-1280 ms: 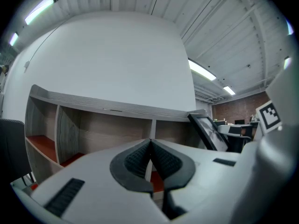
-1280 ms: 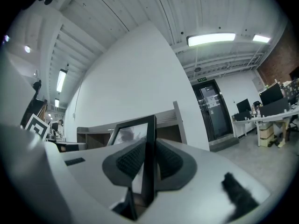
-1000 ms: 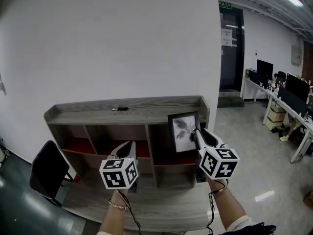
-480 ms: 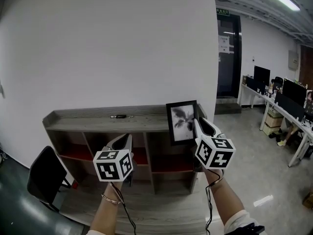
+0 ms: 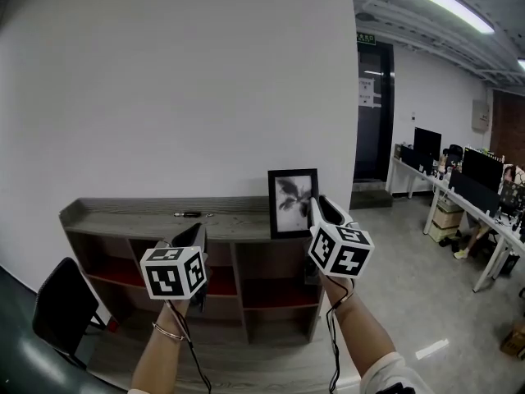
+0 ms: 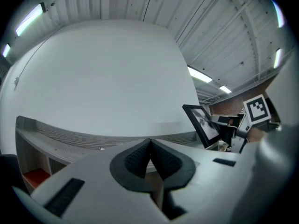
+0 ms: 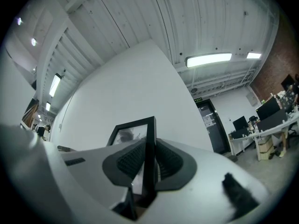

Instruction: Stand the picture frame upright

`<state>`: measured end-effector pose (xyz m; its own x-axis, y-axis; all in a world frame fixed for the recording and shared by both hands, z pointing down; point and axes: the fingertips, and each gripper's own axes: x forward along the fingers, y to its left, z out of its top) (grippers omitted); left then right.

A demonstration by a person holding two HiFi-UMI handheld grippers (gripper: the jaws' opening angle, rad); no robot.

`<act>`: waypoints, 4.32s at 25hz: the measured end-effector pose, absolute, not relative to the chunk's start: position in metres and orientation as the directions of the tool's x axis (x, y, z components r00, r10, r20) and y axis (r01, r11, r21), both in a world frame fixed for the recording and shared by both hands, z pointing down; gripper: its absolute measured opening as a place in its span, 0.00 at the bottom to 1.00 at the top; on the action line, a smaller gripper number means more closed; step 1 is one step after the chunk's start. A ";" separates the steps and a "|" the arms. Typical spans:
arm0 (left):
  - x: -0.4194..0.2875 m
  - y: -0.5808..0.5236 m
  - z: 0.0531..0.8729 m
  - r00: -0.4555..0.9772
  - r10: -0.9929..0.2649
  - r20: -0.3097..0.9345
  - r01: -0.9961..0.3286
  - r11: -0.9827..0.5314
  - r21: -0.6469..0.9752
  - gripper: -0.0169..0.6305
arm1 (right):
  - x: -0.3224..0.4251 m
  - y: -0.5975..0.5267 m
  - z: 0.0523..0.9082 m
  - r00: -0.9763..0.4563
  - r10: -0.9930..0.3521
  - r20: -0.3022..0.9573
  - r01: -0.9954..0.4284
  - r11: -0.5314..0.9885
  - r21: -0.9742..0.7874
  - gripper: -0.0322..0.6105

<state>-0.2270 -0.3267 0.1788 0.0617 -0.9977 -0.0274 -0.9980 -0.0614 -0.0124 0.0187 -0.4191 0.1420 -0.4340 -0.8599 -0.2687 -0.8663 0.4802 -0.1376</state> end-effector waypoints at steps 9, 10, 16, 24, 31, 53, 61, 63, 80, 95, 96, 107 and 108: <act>-0.245 -0.334 0.162 0.066 -0.996 -0.053 -0.998 -0.065 -0.023 0.05 | 0.001 -0.449 0.134 -0.409 -0.876 -0.255 -0.878 0.454 -0.152 0.18; -0.248 -0.336 0.163 0.066 -0.996 -0.054 -0.998 -0.065 -0.021 0.05 | -0.001 -0.453 0.135 -0.406 -0.879 -0.251 -0.879 0.450 -0.155 0.18; -0.259 -0.342 0.165 0.078 -0.995 -0.060 -0.997 -0.077 -0.016 0.05 | -0.012 -0.472 0.137 -0.393 -0.891 -0.228 -0.888 0.432 -0.159 0.18; -0.258 -0.352 0.164 0.109 -0.992 -0.070 -0.994 -0.109 -0.016 0.05 | -0.021 -0.490 0.138 -0.378 -0.909 -0.178 -0.910 0.400 -0.111 0.18; -0.255 -0.356 0.167 0.129 -0.988 -0.083 -0.992 -0.128 -0.009 0.05 | -0.028 -0.498 0.144 -0.376 -0.920 -0.111 -0.920 0.385 -0.072 0.18; -0.267 -0.353 0.196 0.106 -0.992 -0.061 -0.992 -0.110 0.061 0.05 | -0.044 -0.504 0.157 -0.439 -0.898 0.010 -0.898 0.439 0.001 0.18; -0.260 -0.356 0.196 0.112 -0.992 -0.062 -0.991 -0.116 0.062 0.05 | -0.042 -0.502 0.153 -0.449 -0.894 -0.015 -0.894 0.449 -0.014 0.18; -0.258 -0.356 0.196 0.113 -0.992 -0.060 -0.991 -0.117 0.062 0.05 | -0.039 -0.501 0.151 -0.447 -0.894 -0.027 -0.894 0.447 -0.021 0.18; -0.245 -0.333 0.199 0.113 -0.992 -0.052 -0.991 -0.116 0.061 0.05 | -0.032 -0.463 0.131 -0.477 -0.868 -0.138 -0.868 0.490 -0.080 0.18; -0.243 -0.277 0.245 0.084 -0.996 0.014 -0.991 -0.082 0.103 0.05 | -0.011 -0.409 0.177 -0.472 -0.876 -0.100 -0.871 0.481 -0.100 0.18; -0.244 -0.275 0.250 0.081 -0.996 0.022 -0.991 -0.078 0.108 0.05 | -0.009 -0.406 0.183 -0.471 -0.877 -0.094 -0.872 0.479 -0.098 0.18; -0.221 -0.262 0.306 0.100 -0.993 0.067 -0.980 -0.086 0.182 0.05 | 0.013 -0.370 0.255 -0.493 -0.870 -0.018 -0.863 0.492 -0.115 0.14; -0.218 -0.260 0.310 0.100 -0.993 0.069 -0.979 -0.086 0.187 0.05 | 0.016 -0.366 0.260 -0.495 -0.869 -0.014 -0.862 0.494 -0.113 0.14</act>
